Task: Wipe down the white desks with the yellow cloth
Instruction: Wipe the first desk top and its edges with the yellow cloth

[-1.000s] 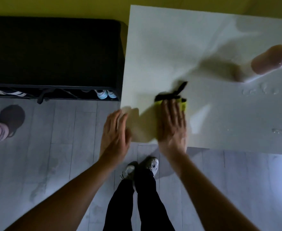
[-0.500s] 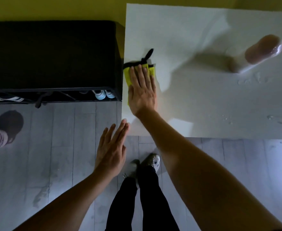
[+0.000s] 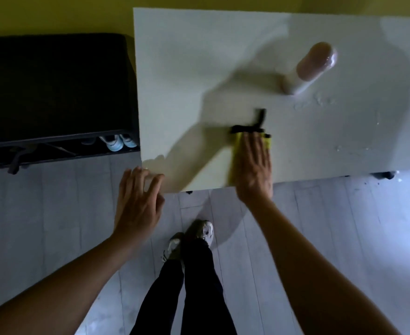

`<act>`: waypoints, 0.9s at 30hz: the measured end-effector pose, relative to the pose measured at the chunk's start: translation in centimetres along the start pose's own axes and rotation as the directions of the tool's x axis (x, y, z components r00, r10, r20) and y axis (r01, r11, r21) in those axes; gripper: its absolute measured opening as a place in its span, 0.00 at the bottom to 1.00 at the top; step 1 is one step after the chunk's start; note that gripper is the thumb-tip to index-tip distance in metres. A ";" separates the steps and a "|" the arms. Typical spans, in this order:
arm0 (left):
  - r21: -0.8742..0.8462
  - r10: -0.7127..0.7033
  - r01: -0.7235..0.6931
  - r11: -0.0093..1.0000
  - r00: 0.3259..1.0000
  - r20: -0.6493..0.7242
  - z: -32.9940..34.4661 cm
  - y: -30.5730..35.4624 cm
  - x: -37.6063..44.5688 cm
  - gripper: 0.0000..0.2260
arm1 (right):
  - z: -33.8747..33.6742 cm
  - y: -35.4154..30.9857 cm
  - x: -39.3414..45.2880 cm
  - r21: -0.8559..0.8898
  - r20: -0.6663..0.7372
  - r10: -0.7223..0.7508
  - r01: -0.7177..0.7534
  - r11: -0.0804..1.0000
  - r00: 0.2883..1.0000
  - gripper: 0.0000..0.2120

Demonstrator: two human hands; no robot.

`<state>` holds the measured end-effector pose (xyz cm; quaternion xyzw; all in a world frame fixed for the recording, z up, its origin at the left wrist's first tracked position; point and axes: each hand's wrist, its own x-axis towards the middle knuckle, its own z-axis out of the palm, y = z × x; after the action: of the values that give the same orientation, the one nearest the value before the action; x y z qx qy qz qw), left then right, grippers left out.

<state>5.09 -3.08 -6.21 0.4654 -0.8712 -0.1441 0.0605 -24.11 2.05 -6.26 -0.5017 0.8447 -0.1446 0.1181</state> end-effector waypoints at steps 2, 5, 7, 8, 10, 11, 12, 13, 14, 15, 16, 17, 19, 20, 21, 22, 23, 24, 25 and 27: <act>-0.031 0.051 -0.052 0.998 0.998 -0.023 0.5 0.6 2.1 0.20 | -1.2 2.9 0.5 -0.008 -0.057 0.139 -0.140 0.990 0.989 0.30; -0.069 0.097 -0.098 0.993 0.995 -0.017 1.8 0.5 3.9 0.22 | -0.8 2.4 1.0 0.033 -0.112 0.279 -0.277 0.960 0.954 0.32; -0.093 0.089 -0.090 0.992 0.996 -0.014 2.4 0.2 3.9 0.23 | 0.3 -0.1 0.7 0.019 -0.116 0.301 -0.301 0.954 0.947 0.31; -0.107 0.092 -0.093 0.990 0.996 -0.014 2.6 0.1 3.8 0.24 | 1.1 -1.9 0.3 0.001 -0.098 0.264 -0.265 0.964 0.960 0.31; -0.132 0.111 -0.113 0.985 0.994 -0.022 2.6 0.0 3.7 0.26 | 3.0 -6.3 -1.2 -0.030 -0.017 0.080 -0.080 0.996 0.997 0.32; -0.135 0.111 -0.114 0.984 0.993 -0.029 2.7 -0.1 3.7 0.26 | 3.9 -8.5 -1.9 -0.024 0.042 -0.040 0.041 0.999 0.998 0.34; -0.133 0.099 -0.103 0.986 0.994 -0.035 2.8 0.0 3.6 0.27 | 4.5 -10.3 -2.5 -0.001 0.087 -0.140 0.141 0.990 0.986 0.35; -0.133 0.080 -0.085 0.987 0.996 -0.038 2.9 0.1 3.6 0.29 | 5.0 -11.2 -2.8 0.022 0.115 -0.209 0.208 0.978 0.971 0.36; -0.132 0.066 -0.071 0.989 0.997 -0.039 3.0 0.2 3.6 0.30 | 5.1 -11.2 -2.8 0.044 0.130 -0.259 0.256 0.966 0.957 0.37; -0.130 0.061 -0.065 0.989 0.997 -0.036 3.0 0.2 3.7 0.31 | 4.9 -10.8 -2.5 0.046 0.144 -0.300 0.296 0.954 0.943 0.38; -0.126 0.065 -0.070 0.990 0.997 -0.037 3.0 0.2 3.7 0.29 | 4.7 -9.6 -2.0 0.023 0.150 -0.331 0.331 0.943 0.932 0.37; -0.120 0.074 -0.078 0.990 0.996 -0.040 3.0 0.1 3.8 0.26 | 4.3 -8.2 -1.4 -0.011 0.150 -0.335 0.341 0.940 0.930 0.35; -0.112 0.078 -0.083 0.990 0.996 -0.042 3.0 -0.1 3.9 0.23 | 3.1 -4.8 0.3 -0.050 0.079 -0.202 0.206 0.977 0.976 0.32; -0.102 0.071 -0.075 0.992 0.997 -0.041 2.9 0.0 4.0 0.24 | 2.1 -3.0 1.3 -0.046 0.028 -0.084 0.085 0.995 0.996 0.31; -0.083 0.059 -0.062 0.995 0.997 -0.044 2.8 0.2 4.1 0.24 | 1.2 -1.3 2.1 -0.026 -0.011 0.035 -0.035 0.999 0.999 0.30; -0.059 0.042 -0.045 0.997 0.998 -0.047 2.7 0.5 4.3 0.24 | 0.5 0.2 2.8 0.003 -0.043 0.131 -0.131 0.991 0.990 0.29; -0.041 0.016 -0.018 0.999 0.999 -0.048 2.6 0.8 4.5 0.23 | 0.1 1.4 3.2 0.028 -0.074 0.198 -0.197 0.980 0.977 0.29; -0.034 -0.013 0.011 0.999 0.999 -0.052 2.5 1.1 5.0 0.22 | 0.1 1.8 3.5 0.036 -0.104 0.246 -0.243 0.969 0.964 0.28; -0.038 -0.036 0.034 0.999 0.997 -0.061 2.3 1.4 5.6 0.21 | 0.3 1.5 3.8 0.036 -0.125 0.288 -0.285 0.958 0.950 0.28; -0.049 -0.036 0.031 0.998 0.995 -0.091 2.3 1.7 6.8 0.20 | 1.3 -0.8 4.6 0.029 -0.127 0.319 -0.318 0.948 0.939 0.30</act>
<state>-0.67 -7.39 -8.06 0.4845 -0.8559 -0.1440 0.1090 -25.13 -2.51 -7.37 -0.3474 0.9200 -0.1592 0.0866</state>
